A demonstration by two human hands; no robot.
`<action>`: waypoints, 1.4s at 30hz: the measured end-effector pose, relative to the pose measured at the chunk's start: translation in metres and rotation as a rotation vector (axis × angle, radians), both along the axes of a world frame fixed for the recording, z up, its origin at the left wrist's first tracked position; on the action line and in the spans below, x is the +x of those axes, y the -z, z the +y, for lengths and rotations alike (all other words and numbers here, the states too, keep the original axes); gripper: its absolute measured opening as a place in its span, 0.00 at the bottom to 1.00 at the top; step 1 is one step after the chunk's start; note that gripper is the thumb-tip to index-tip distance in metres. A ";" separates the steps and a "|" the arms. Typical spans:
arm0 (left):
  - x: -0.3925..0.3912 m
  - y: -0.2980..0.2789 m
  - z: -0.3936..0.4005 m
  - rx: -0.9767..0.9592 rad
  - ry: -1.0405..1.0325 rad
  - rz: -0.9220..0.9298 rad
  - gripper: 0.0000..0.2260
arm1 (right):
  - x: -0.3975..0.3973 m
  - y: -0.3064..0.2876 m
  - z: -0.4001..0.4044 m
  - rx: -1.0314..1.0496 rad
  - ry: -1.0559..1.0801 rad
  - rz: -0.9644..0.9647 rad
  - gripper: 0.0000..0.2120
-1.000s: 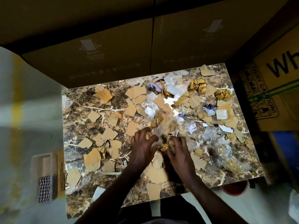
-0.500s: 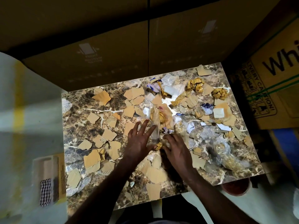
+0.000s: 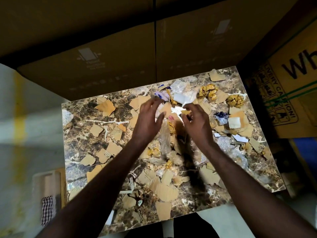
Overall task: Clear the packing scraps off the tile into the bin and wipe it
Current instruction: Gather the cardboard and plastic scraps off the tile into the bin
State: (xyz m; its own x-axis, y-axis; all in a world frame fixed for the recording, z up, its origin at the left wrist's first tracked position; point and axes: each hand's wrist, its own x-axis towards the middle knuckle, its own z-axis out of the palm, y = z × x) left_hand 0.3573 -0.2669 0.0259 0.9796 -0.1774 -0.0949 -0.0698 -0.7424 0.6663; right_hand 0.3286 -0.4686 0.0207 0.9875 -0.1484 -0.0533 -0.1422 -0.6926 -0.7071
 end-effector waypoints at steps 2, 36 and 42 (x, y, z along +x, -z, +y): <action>0.035 0.007 -0.006 -0.010 -0.053 -0.004 0.22 | 0.030 0.006 -0.001 -0.004 -0.004 0.014 0.15; 0.061 0.034 0.021 -0.232 -0.219 0.145 0.22 | 0.078 0.009 0.007 -0.255 -0.175 0.094 0.23; -0.015 0.024 0.047 -0.272 -0.220 0.178 0.23 | -0.011 -0.022 0.015 -0.194 -0.141 0.083 0.23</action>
State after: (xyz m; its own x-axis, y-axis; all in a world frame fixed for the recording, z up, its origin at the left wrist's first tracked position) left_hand 0.3427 -0.2203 0.0014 0.9694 -0.0075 -0.2453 0.2055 -0.5216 0.8281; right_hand 0.3174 -0.4540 0.0431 0.9925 -0.0244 -0.1194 -0.0865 -0.8314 -0.5489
